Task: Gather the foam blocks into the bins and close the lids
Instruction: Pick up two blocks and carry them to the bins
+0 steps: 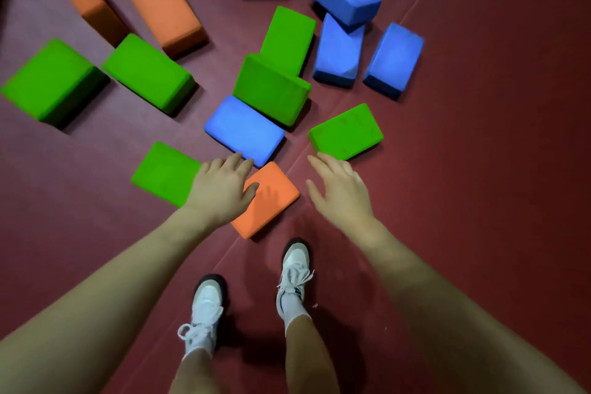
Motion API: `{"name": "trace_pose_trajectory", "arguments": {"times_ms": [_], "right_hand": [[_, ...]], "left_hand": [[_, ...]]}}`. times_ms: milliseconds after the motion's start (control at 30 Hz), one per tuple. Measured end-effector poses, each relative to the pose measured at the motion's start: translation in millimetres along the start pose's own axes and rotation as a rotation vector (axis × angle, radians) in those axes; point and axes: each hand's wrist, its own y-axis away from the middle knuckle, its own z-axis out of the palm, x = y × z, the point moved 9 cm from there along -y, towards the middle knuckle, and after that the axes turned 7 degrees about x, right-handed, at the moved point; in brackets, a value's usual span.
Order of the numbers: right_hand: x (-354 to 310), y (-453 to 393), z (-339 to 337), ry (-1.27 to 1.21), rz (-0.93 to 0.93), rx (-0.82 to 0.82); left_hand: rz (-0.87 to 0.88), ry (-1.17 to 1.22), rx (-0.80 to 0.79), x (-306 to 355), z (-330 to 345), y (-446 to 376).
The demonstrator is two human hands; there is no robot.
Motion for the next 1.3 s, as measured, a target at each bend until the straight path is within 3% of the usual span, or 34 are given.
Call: {"name": "trace_pose_trajectory", "arguments": {"times_ms": [300, 600, 767, 1033, 1133, 1300], "right_hand": [[55, -23, 166, 0.133, -0.163, -0.279], [97, -36, 324, 0.205, -0.199, -0.372], [110, -35, 376, 0.229, -0.230, -0.422], [107, -47, 375, 0.249, -0.322, -0.338], [91, -48, 359, 0.236, -0.419, -0.162], [66, -50, 328, 0.236, -0.459, 0.106]], "left_hand": [[-0.121, 0.008, -0.170, -18, 161, -15], [-0.193, 0.076, -0.251, -41, 321, -39], [-0.240, 0.111, -0.256, -50, 374, -48], [-0.112, 0.049, -0.161, -63, 365, -52], [-0.001, 0.027, -0.173, -70, 353, -51], [0.199, 0.051, 0.122, -70, 316, -27]]}}
